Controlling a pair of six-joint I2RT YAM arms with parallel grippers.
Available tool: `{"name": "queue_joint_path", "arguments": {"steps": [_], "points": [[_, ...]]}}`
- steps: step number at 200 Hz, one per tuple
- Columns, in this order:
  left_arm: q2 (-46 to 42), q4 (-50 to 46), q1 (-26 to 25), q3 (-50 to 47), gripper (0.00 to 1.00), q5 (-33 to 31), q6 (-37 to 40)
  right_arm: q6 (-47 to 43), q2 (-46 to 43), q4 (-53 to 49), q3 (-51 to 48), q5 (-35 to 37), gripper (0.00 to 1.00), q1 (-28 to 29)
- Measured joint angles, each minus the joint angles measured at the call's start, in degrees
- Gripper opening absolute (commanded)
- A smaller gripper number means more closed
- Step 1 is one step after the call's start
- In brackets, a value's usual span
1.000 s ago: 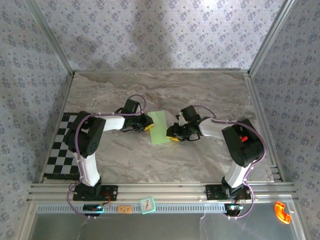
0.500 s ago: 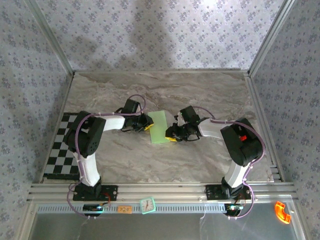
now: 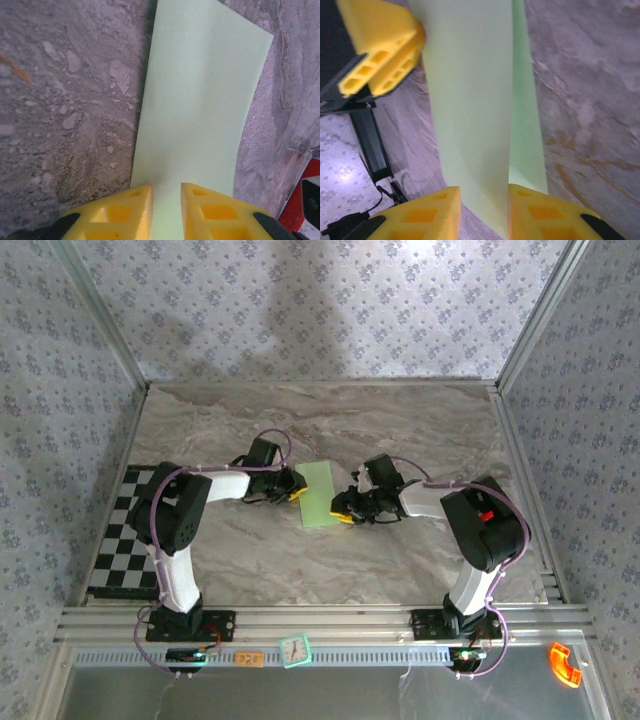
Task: Fold a paper plane with a square sheet of paper (pick it up from the middle)
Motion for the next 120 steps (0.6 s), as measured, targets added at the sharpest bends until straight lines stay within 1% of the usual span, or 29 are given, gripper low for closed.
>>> {"name": "queue_joint_path", "arguments": {"steps": [17, 39, 75, 120], "points": [[0.0, 0.0, 0.0, 0.0, 0.24, 0.02, -0.02, 0.57, 0.09, 1.66, 0.0, -0.39, 0.31, 0.02], [0.0, 0.0, 0.0, 0.0, 0.24, 0.02, 0.0, 1.2, 0.85, 3.06, 0.0, -0.81, 0.29, -0.07], [0.0, -0.02, 0.0, 0.0, 0.24, 0.02, 0.0, 2.16, 1.51, 3.26, -0.33, -0.83, 0.25, -0.39], [0.0, -0.02, 0.0, 0.0, 0.24, 0.02, 0.0, 2.25, 1.44, 2.82, -2.03, -0.74, 0.22, -0.85]]}}
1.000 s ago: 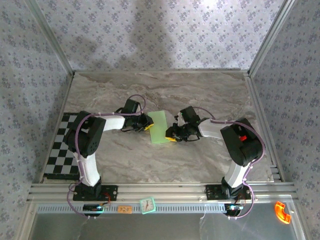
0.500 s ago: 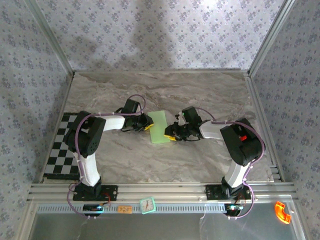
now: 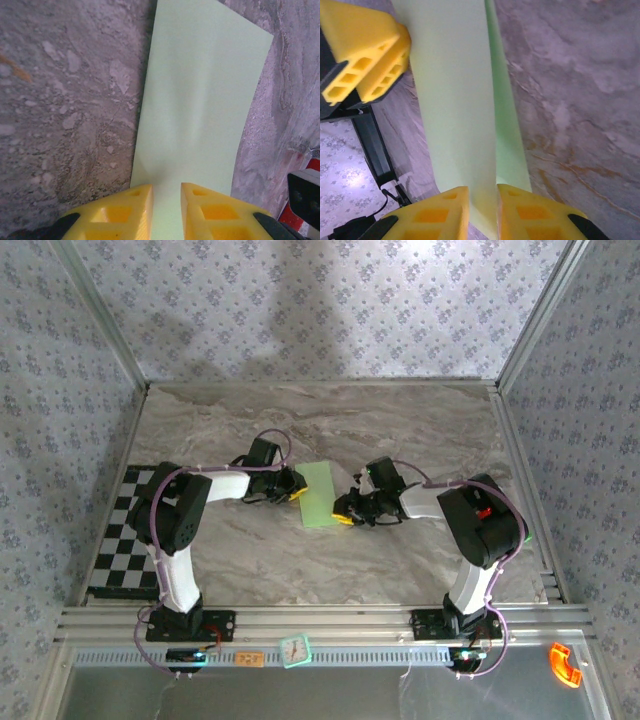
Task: Fold a paper plane with a square sheet of paper (pick it up from the middle)
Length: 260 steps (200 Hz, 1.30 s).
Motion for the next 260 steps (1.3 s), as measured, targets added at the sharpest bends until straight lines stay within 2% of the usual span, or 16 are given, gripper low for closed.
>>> {"name": "queue_joint_path", "arguments": {"steps": [74, 145, 190, 260], "points": [[0.0, -0.2, 0.0, 0.11, 0.24, -0.02, 0.02, 0.46, -1.62, 1.33, -0.98, 0.09, 0.15, -0.37], [0.0, -0.46, 0.0, 0.28, 0.24, -0.02, 0.02, 1.49, -1.64, 2.8, -1.14, 0.09, 0.14, -0.37], [0.0, -0.52, 0.0, 0.37, 0.25, 0.11, 0.2, 1.9, -1.64, 3.15, -1.14, 0.09, 0.05, -0.37], [-3.02, 7.26, 0.0, -1.53, 0.29, 1.75, 0.07, 1.62, -1.64, -0.07, -1.11, 1.31, 0.02, -0.37]]}}
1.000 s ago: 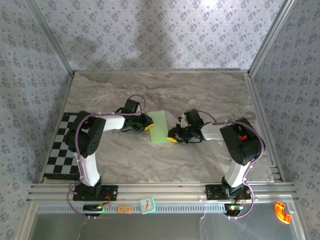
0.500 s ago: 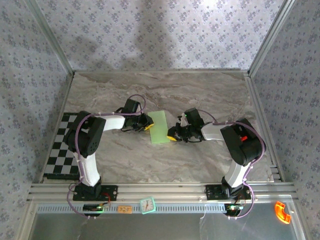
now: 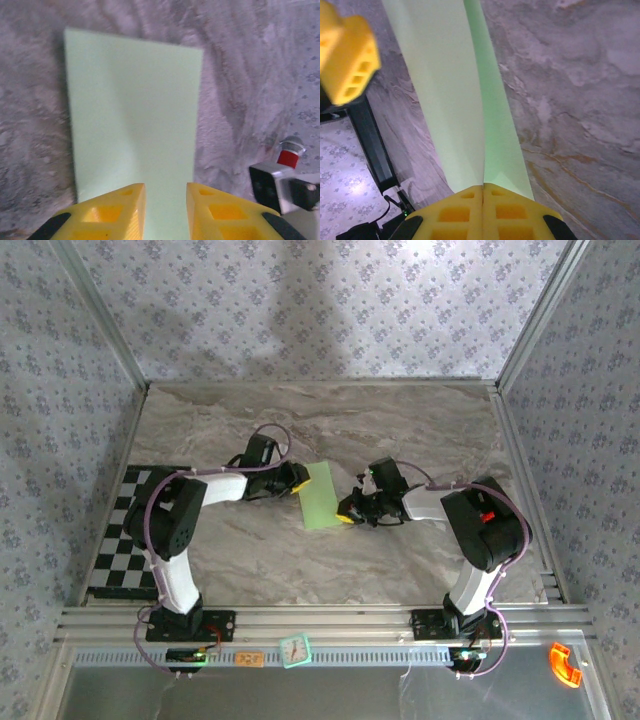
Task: Fold a paper plane with a square sheet of paper (pick it up from the middle)
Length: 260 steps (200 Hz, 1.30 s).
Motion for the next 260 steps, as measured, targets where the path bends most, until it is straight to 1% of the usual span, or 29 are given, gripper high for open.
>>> {"name": "queue_joint_path", "arguments": {"steps": [51, 121, 152, 212, 260], "points": [[0.42, 0.37, 0.0, 0.02, 0.29, -0.02, 0.15, -0.39, 0.0, -2.54, 0.0, 0.52, 0.01, -0.11], [4.85, -1.03, 0.0, 2.34, 0.26, -0.02, 1.29, -0.59, 0.0, -4.13, 1.27, 0.55, 0.01, -0.09], [5.53, -1.53, 0.0, 2.84, 0.25, 0.17, 1.66, -0.81, 0.0, -4.42, 2.34, 0.59, 0.01, 0.17], [5.64, -1.57, 0.0, 2.93, 0.25, 0.28, 1.66, -0.52, 0.28, -4.24, 5.64, 0.48, 0.01, 2.01], [5.64, -1.57, 0.0, 2.93, 0.24, 0.33, 1.68, 0.68, 4.11, -2.01, 10.03, 0.42, 0.0, 4.04]]}}
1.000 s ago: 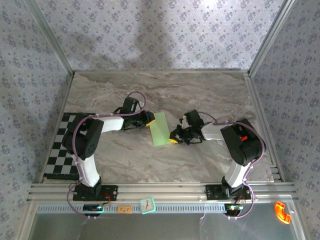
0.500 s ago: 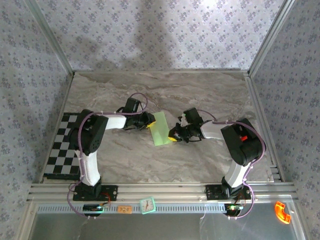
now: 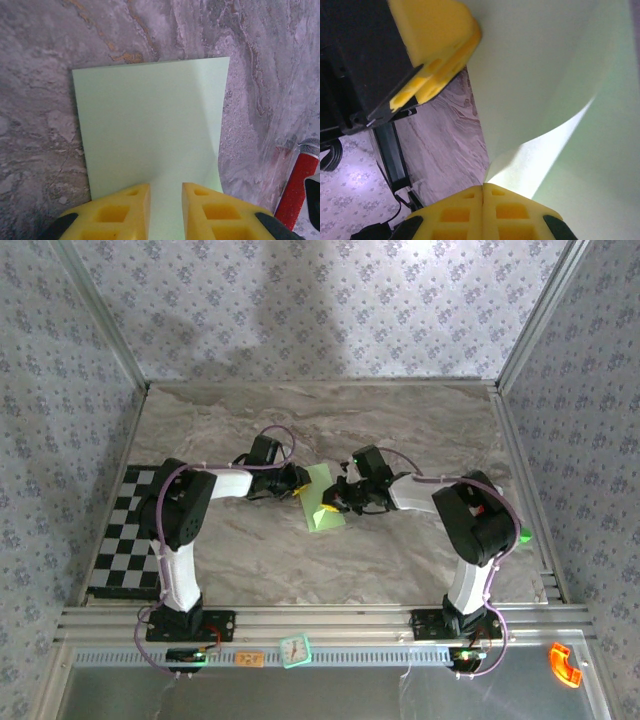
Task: Fold a paper plane with a square sheet of paper (pick it up from the middle)
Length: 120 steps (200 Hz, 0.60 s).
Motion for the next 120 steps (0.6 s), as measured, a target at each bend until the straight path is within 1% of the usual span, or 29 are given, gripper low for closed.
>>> {"name": "queue_joint_path", "arguments": {"steps": [43, 120], "points": [[0.02, -0.22, 0.0, 0.0, 0.22, -0.13, 0.44, 0.52, 3.39, 0.59, 2.27, 0.87, 0.0, 1.51], [0.07, -0.31, 0.0, 0.0, 0.21, -0.15, 0.44, 1.4, 5.6, 1.92, 2.86, 3.17, 0.0, 1.62]]}}
